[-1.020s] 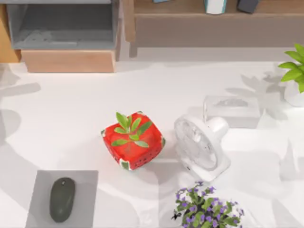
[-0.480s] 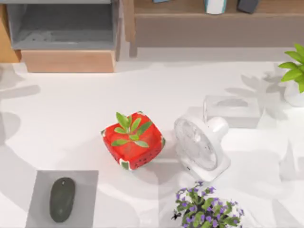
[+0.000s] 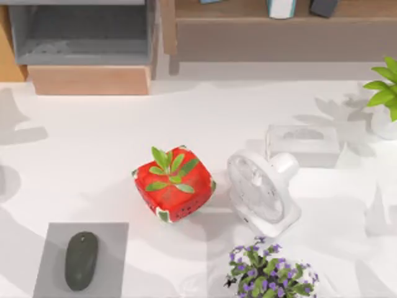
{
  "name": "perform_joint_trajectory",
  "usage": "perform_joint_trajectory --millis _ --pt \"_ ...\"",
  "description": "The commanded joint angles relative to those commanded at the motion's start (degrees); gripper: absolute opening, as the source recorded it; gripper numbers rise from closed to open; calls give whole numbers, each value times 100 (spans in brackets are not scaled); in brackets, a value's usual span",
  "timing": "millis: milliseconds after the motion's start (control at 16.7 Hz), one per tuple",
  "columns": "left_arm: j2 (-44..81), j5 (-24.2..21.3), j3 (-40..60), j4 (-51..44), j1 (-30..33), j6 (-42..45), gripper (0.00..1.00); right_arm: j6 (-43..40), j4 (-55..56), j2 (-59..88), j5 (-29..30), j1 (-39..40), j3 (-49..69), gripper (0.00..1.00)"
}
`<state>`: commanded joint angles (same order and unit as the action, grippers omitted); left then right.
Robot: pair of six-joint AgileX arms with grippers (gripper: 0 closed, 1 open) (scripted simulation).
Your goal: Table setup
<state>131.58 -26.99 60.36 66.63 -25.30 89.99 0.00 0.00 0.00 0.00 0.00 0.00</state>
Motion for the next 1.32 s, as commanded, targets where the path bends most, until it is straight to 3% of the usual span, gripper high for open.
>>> perform_joint_trajectory --millis 300,540,960,1320 --pt "-126 92 -28 -8 167 -103 100 0 0 0 0 0 0 100" --pt "-866 586 -273 -40 994 -722 100 0 0 0 0 0 0 100" --pt "-1815 2218 -586 -670 3732 -2791 100 0 0 0 0 0 0 100" --pt "-1650 4012 514 -1653 5950 -5041 100 0 0 0 0 0 0 100"
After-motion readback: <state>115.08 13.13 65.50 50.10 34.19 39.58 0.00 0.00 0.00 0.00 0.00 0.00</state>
